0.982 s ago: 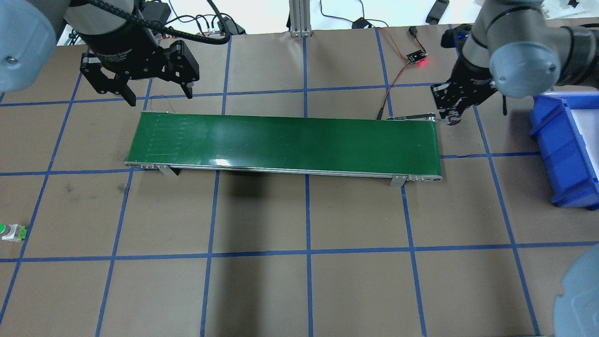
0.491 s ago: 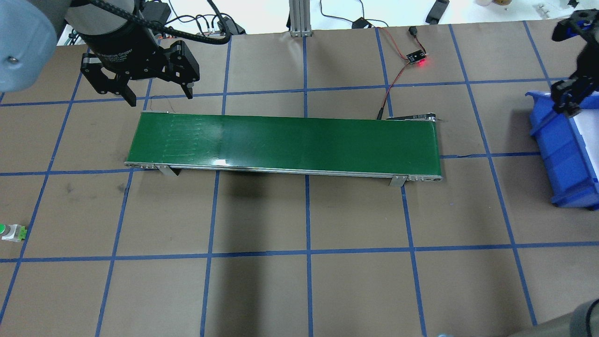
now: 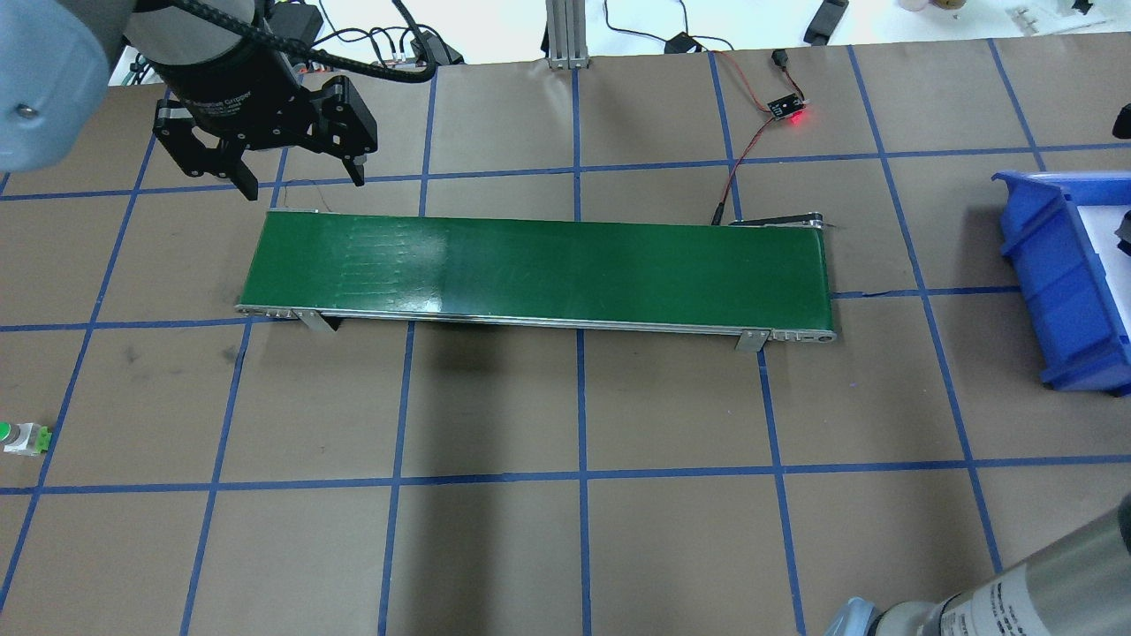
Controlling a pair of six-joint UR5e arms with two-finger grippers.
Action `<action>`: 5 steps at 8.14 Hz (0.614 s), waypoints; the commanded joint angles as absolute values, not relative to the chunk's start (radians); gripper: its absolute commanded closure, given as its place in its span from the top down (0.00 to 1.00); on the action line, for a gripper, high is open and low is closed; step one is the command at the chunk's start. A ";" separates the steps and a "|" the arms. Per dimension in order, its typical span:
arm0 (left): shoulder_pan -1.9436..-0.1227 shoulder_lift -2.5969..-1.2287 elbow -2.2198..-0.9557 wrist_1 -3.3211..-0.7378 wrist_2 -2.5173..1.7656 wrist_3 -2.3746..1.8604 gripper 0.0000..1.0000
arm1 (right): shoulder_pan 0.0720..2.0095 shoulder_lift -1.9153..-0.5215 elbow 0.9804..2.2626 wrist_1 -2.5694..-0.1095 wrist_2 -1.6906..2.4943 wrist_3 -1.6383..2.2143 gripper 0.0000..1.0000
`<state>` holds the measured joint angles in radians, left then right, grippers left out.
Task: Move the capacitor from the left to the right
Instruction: 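Lift the capacitor with the right gripper and drop it into the blue bin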
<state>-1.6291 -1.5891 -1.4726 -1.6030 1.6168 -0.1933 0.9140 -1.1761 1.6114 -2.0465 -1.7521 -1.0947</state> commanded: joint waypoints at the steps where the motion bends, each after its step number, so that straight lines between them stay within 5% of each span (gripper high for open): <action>1: -1.629 -1.589 -1.473 -1.603 1.617 -0.193 1.00 | 0.845 -1.060 1.621 -2.121 -1.741 -1.184 0.09; 2: -1.629 -1.589 -1.473 -1.603 1.617 -0.193 1.00 | 0.842 -1.068 1.621 -2.118 -1.715 -1.187 0.65; 3: -1.629 -1.591 -1.473 -1.603 1.617 -0.195 1.00 | 0.842 -1.109 1.621 -2.103 -1.665 -1.192 1.00; 5: -1.629 -1.591 -1.473 -1.603 1.617 -0.195 1.00 | 0.850 -1.234 1.623 -1.941 -1.649 -1.178 1.00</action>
<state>-1.6291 -1.5904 -1.4726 -1.6030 1.6168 -0.1944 0.8437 -1.1295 1.6227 -2.0582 -1.6746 -1.1850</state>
